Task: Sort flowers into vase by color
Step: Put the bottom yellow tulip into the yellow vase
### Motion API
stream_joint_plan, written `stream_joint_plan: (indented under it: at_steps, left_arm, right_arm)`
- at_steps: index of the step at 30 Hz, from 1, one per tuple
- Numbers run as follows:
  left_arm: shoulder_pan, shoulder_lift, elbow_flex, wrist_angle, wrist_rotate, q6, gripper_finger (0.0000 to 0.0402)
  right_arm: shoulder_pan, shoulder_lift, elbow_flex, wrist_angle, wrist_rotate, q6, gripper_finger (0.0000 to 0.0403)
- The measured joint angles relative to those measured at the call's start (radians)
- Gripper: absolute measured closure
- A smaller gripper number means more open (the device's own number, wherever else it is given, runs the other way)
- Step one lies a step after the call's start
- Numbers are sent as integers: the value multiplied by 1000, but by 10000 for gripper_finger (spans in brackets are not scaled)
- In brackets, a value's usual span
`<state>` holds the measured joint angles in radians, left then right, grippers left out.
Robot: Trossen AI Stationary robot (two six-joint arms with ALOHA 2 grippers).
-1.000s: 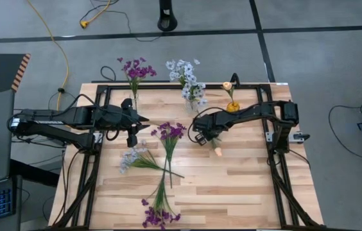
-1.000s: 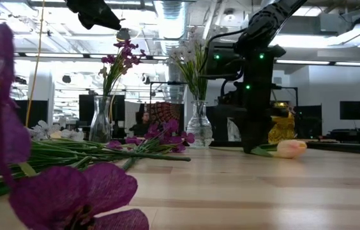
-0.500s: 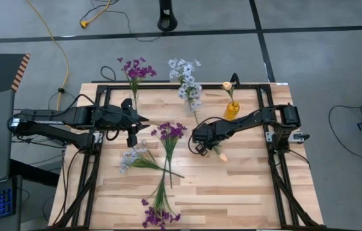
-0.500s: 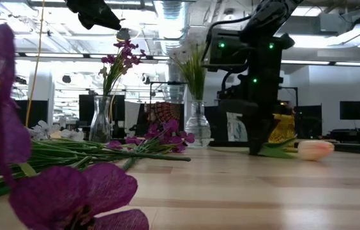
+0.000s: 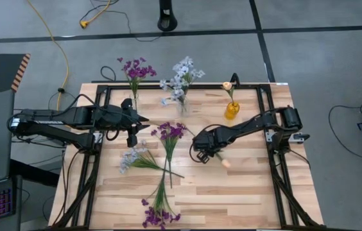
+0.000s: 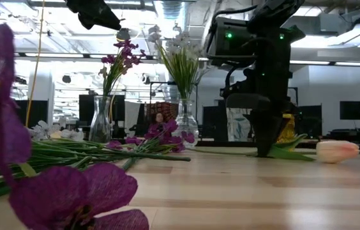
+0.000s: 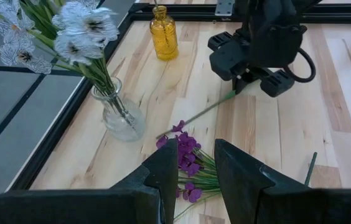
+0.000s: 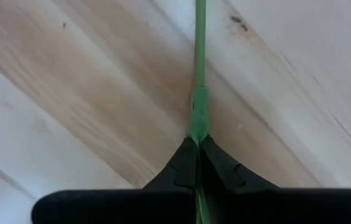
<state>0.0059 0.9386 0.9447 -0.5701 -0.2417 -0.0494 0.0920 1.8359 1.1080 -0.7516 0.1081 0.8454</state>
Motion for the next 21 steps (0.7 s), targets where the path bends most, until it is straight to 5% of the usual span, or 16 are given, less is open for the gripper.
stream_joint_plan:
  at_steps: [9, 21]
  left_arm:
    - [0, 0, 0, 1, 64, 14, 308]
    - [0, 94, 0, 81, 186, 53, 291]
  right_arm:
    - [54, 2, 51, -52, 2, -138, 367]
    - [103, -5, 346, -273, 225, -539, 366]
